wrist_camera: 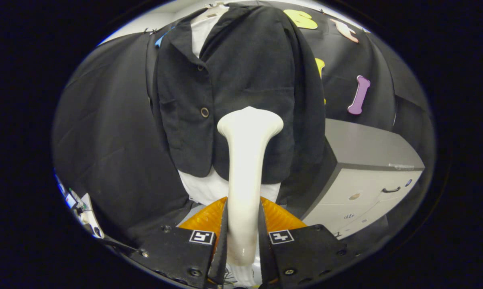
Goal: Iron the clothes twice with a garment steamer, once on the left side and once on the right side.
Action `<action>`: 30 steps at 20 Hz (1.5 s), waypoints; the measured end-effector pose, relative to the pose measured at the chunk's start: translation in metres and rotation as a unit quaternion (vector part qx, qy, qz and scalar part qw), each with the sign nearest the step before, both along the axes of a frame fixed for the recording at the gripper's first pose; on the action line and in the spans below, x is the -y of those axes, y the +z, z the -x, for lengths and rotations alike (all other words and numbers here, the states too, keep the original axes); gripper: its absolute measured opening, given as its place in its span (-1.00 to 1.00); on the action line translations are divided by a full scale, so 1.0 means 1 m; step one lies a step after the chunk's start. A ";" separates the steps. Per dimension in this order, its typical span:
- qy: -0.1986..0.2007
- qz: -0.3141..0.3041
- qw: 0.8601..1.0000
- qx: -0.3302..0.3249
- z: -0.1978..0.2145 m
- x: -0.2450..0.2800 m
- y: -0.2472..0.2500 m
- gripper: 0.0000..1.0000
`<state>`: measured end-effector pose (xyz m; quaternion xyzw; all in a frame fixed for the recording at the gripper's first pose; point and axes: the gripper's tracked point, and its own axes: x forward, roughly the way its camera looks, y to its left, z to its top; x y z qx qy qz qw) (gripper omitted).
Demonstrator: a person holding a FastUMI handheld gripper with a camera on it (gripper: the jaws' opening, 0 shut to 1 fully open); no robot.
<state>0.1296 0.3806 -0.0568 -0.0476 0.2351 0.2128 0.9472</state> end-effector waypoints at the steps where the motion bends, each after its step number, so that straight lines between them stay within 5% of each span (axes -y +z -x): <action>1: 0.000 0.004 1.000 -0.006 0.000 0.000 -0.007 -0.27; 13: -0.003 0.007 0.999 -0.033 0.000 0.002 -0.037 -0.27; 30: 0.075 -0.069 0.989 0.107 0.044 -0.072 0.167 -0.27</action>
